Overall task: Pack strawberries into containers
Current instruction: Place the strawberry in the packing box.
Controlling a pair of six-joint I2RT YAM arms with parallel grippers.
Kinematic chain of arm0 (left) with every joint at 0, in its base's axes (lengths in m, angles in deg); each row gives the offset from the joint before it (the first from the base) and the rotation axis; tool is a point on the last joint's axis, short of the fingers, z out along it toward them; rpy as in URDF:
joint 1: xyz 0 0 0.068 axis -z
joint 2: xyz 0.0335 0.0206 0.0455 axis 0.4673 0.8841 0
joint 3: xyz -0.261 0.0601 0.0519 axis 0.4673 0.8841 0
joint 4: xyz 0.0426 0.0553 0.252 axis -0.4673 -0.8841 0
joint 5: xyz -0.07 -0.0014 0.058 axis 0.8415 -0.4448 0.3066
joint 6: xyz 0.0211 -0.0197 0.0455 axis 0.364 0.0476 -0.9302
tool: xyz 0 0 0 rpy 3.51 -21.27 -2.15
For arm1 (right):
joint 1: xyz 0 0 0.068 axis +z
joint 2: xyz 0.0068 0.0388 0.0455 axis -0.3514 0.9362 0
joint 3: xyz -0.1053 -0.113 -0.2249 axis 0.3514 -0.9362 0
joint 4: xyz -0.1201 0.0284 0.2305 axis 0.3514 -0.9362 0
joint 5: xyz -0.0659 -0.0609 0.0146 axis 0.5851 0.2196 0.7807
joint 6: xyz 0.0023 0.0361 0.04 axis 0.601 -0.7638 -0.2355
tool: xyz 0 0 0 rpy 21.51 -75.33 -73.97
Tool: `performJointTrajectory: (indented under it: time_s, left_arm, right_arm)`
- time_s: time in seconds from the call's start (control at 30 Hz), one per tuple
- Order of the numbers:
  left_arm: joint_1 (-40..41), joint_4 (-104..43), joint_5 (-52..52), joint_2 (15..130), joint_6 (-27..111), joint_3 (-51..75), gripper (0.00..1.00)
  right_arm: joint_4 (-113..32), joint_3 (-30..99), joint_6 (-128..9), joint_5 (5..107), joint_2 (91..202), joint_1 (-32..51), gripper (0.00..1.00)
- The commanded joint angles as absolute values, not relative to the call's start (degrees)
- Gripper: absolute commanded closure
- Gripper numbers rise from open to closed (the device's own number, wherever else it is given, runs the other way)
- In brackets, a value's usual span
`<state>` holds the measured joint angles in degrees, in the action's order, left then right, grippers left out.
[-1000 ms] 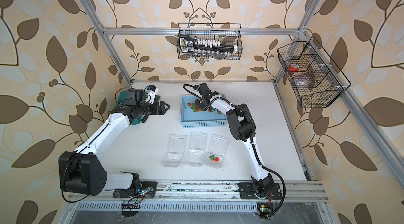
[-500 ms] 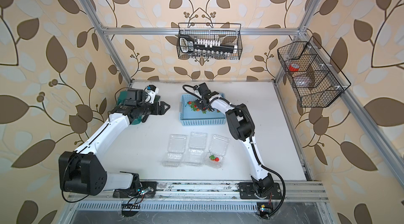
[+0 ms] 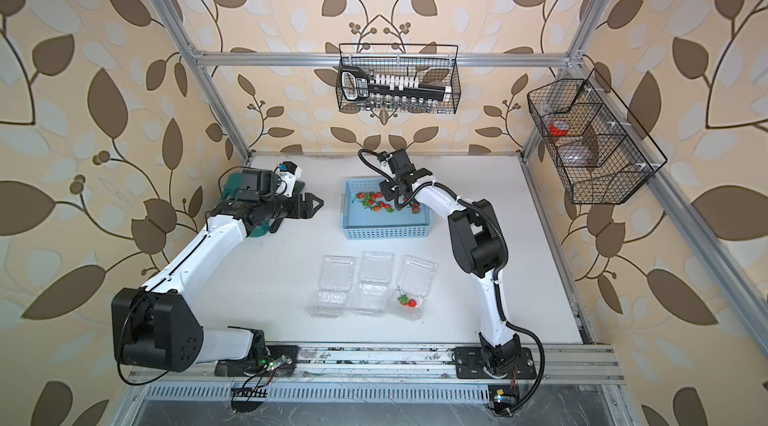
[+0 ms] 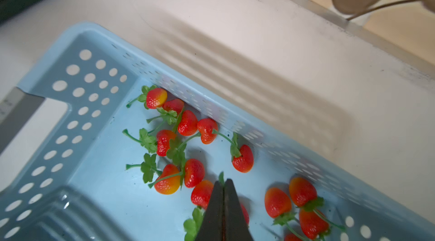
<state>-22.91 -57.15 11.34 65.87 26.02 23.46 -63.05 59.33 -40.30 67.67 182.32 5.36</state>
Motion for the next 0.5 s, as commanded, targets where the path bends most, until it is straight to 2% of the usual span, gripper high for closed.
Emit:
performJointTrajectory:
  time_s: [0.0, 0.17, 0.47]
  left_arm:
    - [-22.48, -57.16, 11.84, 64.93, 25.40, 21.72, 0.16]
    - [-22.50, -57.15, 11.61, 64.58, 25.40, 21.87, 0.16]
    - [-22.49, -57.04, 12.10, 64.09, 25.66, 21.87, 0.16]
  right_arm:
    - [-62.80, 56.21, -42.21, 64.95, 179.25, 5.09, 1.00]
    - [-61.93, 47.03, -45.52, 61.73, 171.02, 5.08, 1.00]
    - [-65.73, 18.41, -54.75, 62.43, 141.73, 11.18, 1.00]
